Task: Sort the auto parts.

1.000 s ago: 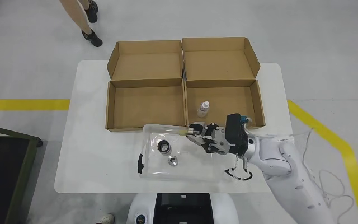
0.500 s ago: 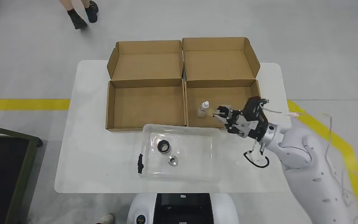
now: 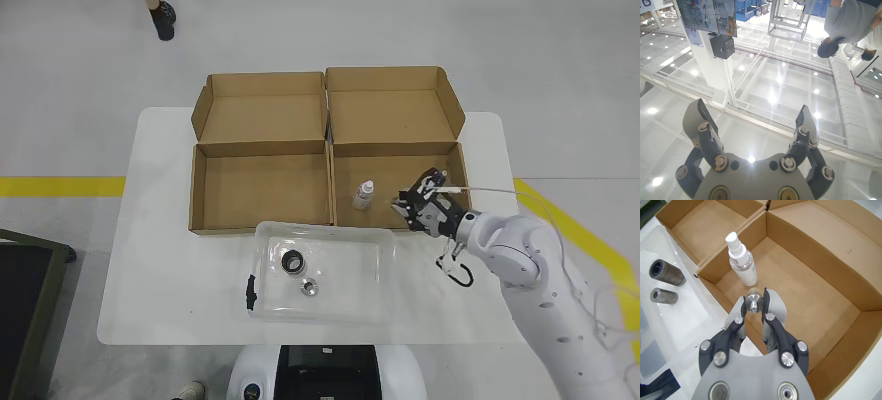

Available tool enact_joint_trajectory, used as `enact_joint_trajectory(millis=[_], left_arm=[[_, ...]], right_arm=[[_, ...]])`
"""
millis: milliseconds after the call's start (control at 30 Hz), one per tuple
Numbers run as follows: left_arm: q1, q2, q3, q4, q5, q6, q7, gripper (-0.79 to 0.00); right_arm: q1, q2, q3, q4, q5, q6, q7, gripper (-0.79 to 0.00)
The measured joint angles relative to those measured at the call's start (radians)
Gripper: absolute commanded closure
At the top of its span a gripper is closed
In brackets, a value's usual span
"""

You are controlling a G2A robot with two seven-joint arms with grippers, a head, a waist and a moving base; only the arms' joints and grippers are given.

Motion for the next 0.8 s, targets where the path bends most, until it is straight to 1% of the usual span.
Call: enact_joint_trajectory(millis=[100,267,500,533,567,633,700,800], left_arm=[[0.0,0.0,0.0,0.0,0.0,0.0,0.0,-0.785],[0.0,0.0,0.0,0.0,0.0,0.0,0.0,-0.785],[0.0,0.0,0.0,0.0,0.0,0.0,0.0,-0.785],[0.0,0.0,0.0,0.0,0.0,0.0,0.0,-0.785],[0.0,0.0,0.0,0.0,0.0,0.0,0.0,-0.785],[0.0,0.0,0.0,0.0,0.0,0.0,0.0,-0.785],[0.0,0.0,0.0,0.0,0.0,0.0,0.0,-0.785],[0.0,0.0,0.0,0.0,0.0,0.0,0.0,-0.785]], right_arm=[[0.03,-0.004,-0.03,0.024,-0.045,0.02,0.002,0.0],[0.075,-0.013,-0.072,0.082,-0.07,0.051,0.007,0.0],[0.12,-0.021,-0.121,0.138,-0.108,0.051,0.02,0.0],[0.122,-0.022,-0.125,0.141,-0.111,0.051,0.02,-0.074],[0.125,-0.022,-0.128,0.144,-0.114,0.051,0.02,-0.12],[0.131,-0.023,-0.137,0.147,-0.122,0.047,0.023,-0.262],[0.135,-0.025,-0.146,0.152,-0.119,0.042,0.027,-0.296],[0.148,-0.028,-0.161,0.16,-0.117,0.039,0.035,-0.296]])
